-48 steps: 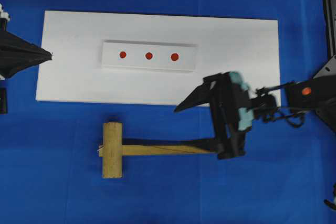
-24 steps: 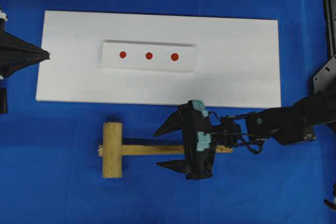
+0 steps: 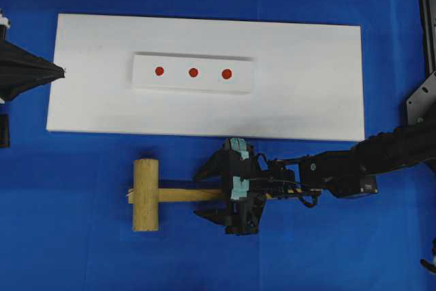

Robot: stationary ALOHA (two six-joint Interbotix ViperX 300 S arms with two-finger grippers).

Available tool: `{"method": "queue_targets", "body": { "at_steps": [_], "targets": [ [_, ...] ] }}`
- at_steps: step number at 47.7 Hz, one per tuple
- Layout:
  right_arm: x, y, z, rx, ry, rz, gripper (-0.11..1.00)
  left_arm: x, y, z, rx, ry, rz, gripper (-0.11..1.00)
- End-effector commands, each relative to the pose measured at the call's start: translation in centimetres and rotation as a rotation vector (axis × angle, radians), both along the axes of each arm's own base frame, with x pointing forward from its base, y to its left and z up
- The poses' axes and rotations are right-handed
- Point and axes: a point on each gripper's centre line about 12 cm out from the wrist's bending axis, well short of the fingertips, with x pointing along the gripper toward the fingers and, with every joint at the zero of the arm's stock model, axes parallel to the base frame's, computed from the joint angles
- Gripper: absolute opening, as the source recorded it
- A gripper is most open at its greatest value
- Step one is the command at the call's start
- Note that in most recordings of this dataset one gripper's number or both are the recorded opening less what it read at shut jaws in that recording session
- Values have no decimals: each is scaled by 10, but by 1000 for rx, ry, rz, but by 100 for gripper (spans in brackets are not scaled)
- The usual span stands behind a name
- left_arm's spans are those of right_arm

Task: Hit the mark with a hammer.
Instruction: 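Close the right gripper around the mallet handle, then lift the mallet with the right gripper and carry it over the board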

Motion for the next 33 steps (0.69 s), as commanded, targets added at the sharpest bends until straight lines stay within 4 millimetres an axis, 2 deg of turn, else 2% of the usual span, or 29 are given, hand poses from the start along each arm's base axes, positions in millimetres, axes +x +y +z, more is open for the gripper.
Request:
{"method": "queue_targets", "body": {
  "at_steps": [1, 7, 12, 17, 22, 33],
  "targets": [
    [4, 3, 9, 1, -26, 8, 73, 1, 1, 4, -3, -11, 3, 0],
    [3, 5, 8, -14, -24, 24, 34, 1, 1, 3, -3, -8, 3, 0],
    [3, 6, 8, -18, -23, 28, 10, 1, 1, 3, -3, -5, 3, 0],
    [4, 6, 10, -13, -27, 26, 9, 1, 1, 4, -3, -6, 3, 0],
    [7, 6, 22, -3, -45, 25, 9, 1, 1, 3, -3, -2, 3, 0],
    [4, -1, 75, 28, -98, 24, 9, 1, 1, 2, -5, 3, 3, 0]
  ]
}}
